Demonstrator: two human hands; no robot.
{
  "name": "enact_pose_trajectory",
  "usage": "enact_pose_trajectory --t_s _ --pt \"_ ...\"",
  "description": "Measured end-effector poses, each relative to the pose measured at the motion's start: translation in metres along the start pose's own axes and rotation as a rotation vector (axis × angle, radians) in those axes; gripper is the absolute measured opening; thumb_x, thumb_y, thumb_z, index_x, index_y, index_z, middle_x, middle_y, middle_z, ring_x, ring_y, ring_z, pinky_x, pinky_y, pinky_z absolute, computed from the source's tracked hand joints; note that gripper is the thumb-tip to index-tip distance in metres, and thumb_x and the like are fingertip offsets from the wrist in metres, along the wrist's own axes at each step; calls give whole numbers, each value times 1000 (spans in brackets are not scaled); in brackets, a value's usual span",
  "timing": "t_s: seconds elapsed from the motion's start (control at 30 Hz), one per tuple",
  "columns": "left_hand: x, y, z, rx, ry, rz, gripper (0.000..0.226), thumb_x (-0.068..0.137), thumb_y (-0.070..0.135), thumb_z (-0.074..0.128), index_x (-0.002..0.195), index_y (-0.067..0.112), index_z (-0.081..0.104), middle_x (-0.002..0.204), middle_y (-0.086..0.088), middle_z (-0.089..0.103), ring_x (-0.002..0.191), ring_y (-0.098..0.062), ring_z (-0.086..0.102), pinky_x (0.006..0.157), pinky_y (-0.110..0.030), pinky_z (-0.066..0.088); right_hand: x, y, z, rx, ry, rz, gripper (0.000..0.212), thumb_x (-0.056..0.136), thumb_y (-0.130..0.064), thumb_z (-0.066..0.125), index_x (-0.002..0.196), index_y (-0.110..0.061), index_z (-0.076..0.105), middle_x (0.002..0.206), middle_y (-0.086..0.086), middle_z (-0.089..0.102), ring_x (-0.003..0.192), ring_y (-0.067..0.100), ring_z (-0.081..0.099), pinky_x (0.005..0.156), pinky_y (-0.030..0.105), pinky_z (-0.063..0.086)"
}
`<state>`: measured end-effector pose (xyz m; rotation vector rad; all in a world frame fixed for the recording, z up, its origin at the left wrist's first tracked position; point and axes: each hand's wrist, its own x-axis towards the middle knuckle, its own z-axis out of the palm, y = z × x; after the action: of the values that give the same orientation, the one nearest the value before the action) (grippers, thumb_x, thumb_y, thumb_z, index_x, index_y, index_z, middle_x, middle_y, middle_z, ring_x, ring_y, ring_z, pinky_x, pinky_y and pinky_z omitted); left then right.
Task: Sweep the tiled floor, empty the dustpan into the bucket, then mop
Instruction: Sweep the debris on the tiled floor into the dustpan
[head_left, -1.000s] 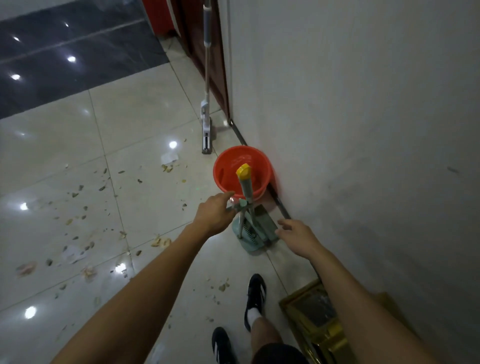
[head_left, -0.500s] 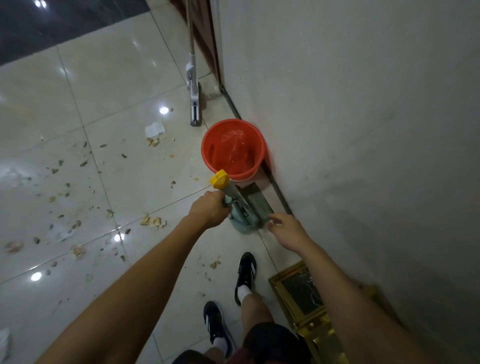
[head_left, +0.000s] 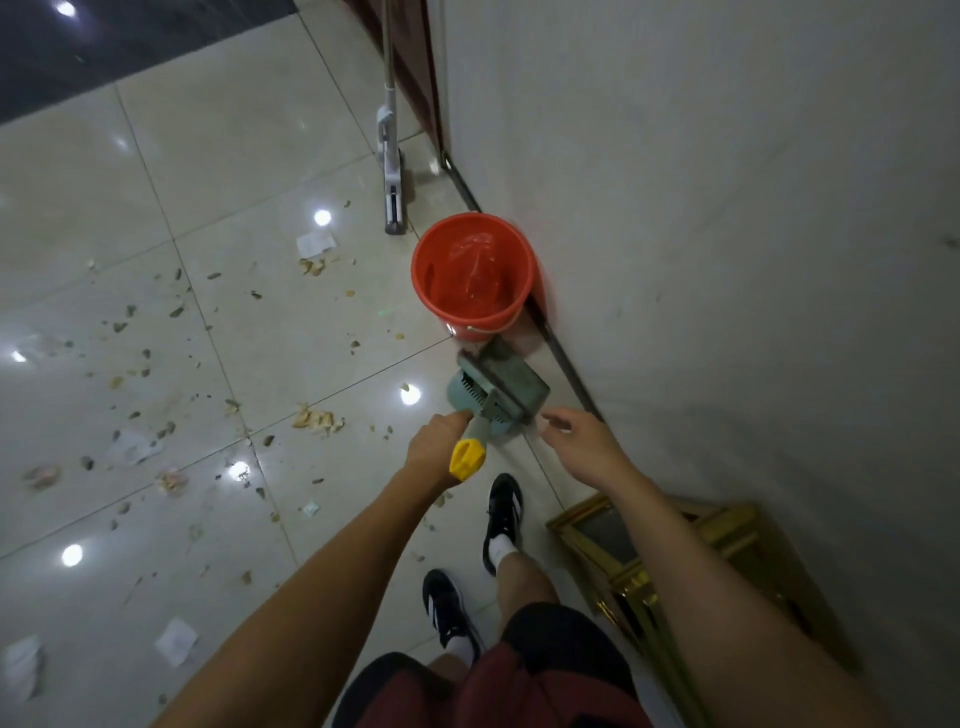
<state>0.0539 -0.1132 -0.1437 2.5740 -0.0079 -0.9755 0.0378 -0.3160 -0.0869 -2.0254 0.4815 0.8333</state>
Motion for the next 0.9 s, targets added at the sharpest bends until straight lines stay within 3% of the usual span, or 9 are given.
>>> enact_pose_trajectory --t_s 0.3,0.4,0.53,0.67,0.77,0.83,0.9 --pt "-75 -37 81 3 -6 89 34 98 27 57 128 11 54 108 -22 65 96 -42 65 70 -41 49 -85 45 73 36 62 -7 41 98 -28 57 137 -18 59 139 4 59 126 16 55 100 25 40" --pt "-96 -42 109 -17 3 119 33 96 32 60 123 13 54 105 -17 66 90 -39 66 67 -40 51 -116 56 92 37 64 17 41 98 -30 56 137 -19 58 138 3 59 125 16 55 100 27 42" --pt "-112 -42 135 -51 -8 126 30 94 30 61 121 18 54 107 -11 68 88 -34 66 74 -44 59 -145 62 110 35 45 25 41 98 -32 56 137 -19 58 137 3 59 126 17 54 105 35 44" --pt "-121 -39 153 6 -13 125 36 96 22 54 131 18 51 123 -12 63 104 -37 63 79 -43 54 -157 63 118 21 6 59 35 99 -30 56 131 -17 62 129 5 63 112 17 58 93 30 47" --pt "-124 -31 165 45 -9 129 45 98 24 53 142 16 45 134 -11 57 113 -38 59 78 -41 47 -161 68 121 -14 -17 101 40 98 -29 57 135 -17 58 130 6 62 112 20 59 82 26 43" --pt "-125 -26 173 44 -10 126 47 97 25 55 142 16 44 136 -11 56 113 -37 59 75 -40 44 -162 72 123 -33 -20 147 47 97 -27 57 143 -16 50 132 7 59 115 23 58 80 24 40" --pt "-125 -24 181 18 -12 124 46 96 26 57 139 16 45 134 -10 57 110 -36 61 73 -39 45 -165 79 126 28 -22 216 56 96 -27 58 148 -15 43 135 8 56 115 27 60 84 30 49"
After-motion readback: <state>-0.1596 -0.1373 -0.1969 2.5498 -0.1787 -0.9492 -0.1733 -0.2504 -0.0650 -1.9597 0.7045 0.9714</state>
